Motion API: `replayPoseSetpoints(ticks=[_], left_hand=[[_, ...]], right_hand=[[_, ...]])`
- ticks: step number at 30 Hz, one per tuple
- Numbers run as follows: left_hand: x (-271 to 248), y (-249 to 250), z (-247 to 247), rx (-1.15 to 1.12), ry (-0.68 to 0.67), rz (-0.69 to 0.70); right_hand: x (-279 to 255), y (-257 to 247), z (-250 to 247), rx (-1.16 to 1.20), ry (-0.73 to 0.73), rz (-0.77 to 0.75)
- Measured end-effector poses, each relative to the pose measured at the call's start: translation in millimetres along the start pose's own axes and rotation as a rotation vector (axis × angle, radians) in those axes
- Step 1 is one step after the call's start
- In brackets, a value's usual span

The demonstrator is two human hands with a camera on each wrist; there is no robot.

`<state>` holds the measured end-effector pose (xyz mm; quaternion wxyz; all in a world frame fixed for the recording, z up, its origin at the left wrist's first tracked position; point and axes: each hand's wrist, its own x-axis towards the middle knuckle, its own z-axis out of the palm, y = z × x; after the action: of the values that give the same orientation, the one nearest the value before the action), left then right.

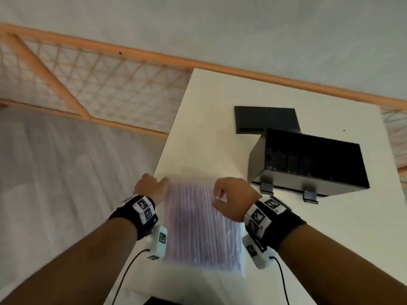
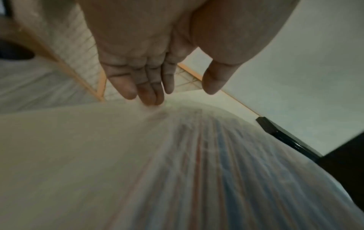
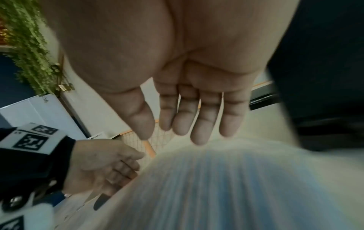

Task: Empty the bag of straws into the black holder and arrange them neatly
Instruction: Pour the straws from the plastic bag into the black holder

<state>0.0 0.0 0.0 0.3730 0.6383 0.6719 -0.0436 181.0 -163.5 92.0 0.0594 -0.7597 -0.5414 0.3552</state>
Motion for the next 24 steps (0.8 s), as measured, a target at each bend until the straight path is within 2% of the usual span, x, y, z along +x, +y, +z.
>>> replayPoseSetpoints(ticks=[2,7,10,11,14,16,18,20,22,24], left_hand=[[4.9,5.1,-1.8,-0.032,-0.017,-0.049],[12.5,24.8,1.5,-0.190,-0.067,-0.132],[5.4,31.3,-0.3,-0.082,-0.072,0.091],[5.5,31.9,1.2,-0.065,-0.073,0.155],[3.9,33.5,1.8,-0.103,-0.060,0.159],[6.9,29.1,2.1,-0.166,0.018,0.068],[5.2,26.0,-2.8,-0.195,0.052,0.015],[4.5,29.6,-8.9,-0.204,0.051,0.044],[-0.8,37.2,-9.5,-0.239,-0.053,0.120],[-11.8,43.2,-7.3,-0.376,-0.274,0.179]], right_hand=[[31.8,-15.0,6.5,0.059,0.060,-0.003],[112.6,-42.1,29.7,0.059,-0.014,0.101],[137.2,-46.6,42.2,-0.004,-0.069,0.140],[140.5,-49.7,42.8,-0.022,-0.098,0.129],[140.6,-51.9,38.2,0.013,-0.141,0.029],[134.3,-40.4,28.3,-0.002,-0.143,-0.024],[123.4,-18.8,18.6,-0.019,-0.191,0.002],[110.9,-1.4,10.2,-0.039,-0.211,0.033],[99.4,1.7,5.4,-0.058,-0.188,0.010],[89.3,-8.5,-0.2,-0.037,-0.118,-0.026]])
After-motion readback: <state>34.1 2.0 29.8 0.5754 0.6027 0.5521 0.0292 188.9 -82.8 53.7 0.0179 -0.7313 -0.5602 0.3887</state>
